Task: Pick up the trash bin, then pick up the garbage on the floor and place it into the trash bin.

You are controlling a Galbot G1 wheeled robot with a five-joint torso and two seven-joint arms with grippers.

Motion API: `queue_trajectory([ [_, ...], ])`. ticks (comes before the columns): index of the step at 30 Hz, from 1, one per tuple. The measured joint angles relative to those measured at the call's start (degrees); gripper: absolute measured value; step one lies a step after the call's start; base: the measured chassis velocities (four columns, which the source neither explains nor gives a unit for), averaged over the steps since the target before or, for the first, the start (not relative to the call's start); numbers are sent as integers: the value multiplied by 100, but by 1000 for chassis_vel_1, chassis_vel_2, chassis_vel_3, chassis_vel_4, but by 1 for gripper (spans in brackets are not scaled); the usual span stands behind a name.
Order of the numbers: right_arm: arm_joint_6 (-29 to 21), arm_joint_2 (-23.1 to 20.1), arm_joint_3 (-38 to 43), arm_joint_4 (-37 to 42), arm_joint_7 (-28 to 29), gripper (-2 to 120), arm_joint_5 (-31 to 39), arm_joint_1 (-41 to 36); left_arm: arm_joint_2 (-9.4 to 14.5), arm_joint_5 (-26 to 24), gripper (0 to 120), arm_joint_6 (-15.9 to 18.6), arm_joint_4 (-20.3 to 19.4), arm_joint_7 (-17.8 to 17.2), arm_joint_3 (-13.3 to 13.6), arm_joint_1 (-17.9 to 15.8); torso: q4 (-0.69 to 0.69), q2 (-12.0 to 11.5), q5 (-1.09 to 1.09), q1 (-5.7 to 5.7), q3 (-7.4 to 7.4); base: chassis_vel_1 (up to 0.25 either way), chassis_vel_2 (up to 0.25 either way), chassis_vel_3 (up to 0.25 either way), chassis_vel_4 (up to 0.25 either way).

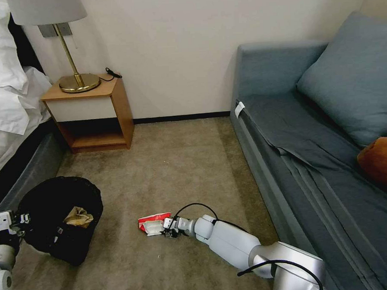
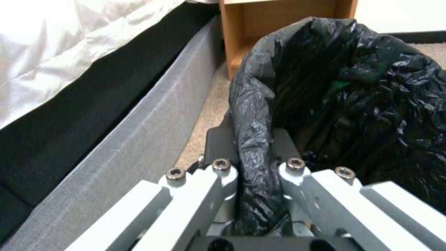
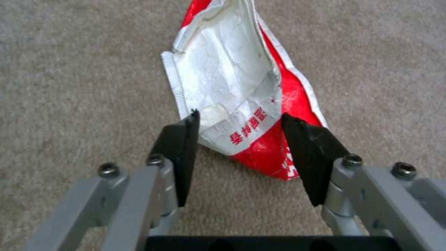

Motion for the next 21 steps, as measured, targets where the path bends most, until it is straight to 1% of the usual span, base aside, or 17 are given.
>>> queue_trajectory([
  [5,14,0,2,3,-40,38,-11,-3,-1,-7,5,1,-2,0,-9,3,0,0,0,0,0,0,0,0,0],
  [6,18,0,3,11,-58,32,-13,-1,-5,-13,5,0,-2,-1,-20,12,0,0,0,0,0,0,0,0,0],
  [7,21,0,7,18,-70,29,-14,0,-12,-16,5,-1,3,-1,-24,20,0,0,0,0,0,0,0,0,0],
  [8,21,0,7,18,-70,29,-14,0,-12,-16,5,-1,3,-1,-24,20,0,0,0,0,0,0,0,0,0],
  [10,30,0,13,22,-98,22,-15,0,-20,-18,5,-6,23,1,-24,25,1,0,0,0,0,0,0,0,0],
  [11,30,0,13,22,-98,22,-15,0,-20,-18,5,-6,23,1,-24,25,1,0,0,0,0,0,0,0,0],
  [12,32,0,20,22,-102,18,-14,0,-20,-18,5,-9,34,1,-20,23,1,0,0,0,0,0,0,0,0],
  [13,34,0,34,21,-110,11,-15,-1,-19,-19,5,-13,52,2,-9,14,0,0,0,0,0,0,0,0,0],
  [14,34,0,34,21,-110,11,-15,-1,-19,-19,5,-13,52,2,-9,14,0,0,0,0,0,0,0,0,0],
  [16,40,0,69,6,-125,2,-17,-5,-7,-22,5,-16,86,7,15,-7,0,0,-2,0,0,0,0,0,0],
  [17,43,0,81,-4,-132,0,-19,-9,3,-24,5,-18,105,8,27,-17,0,0,-2,0,0,0,0,0,0],
  [21,50,0,109,-25,-138,0,-23,-11,25,-33,5,-23,153,13,52,-40,0,0,-2,0,0,0,0,0,0],
])
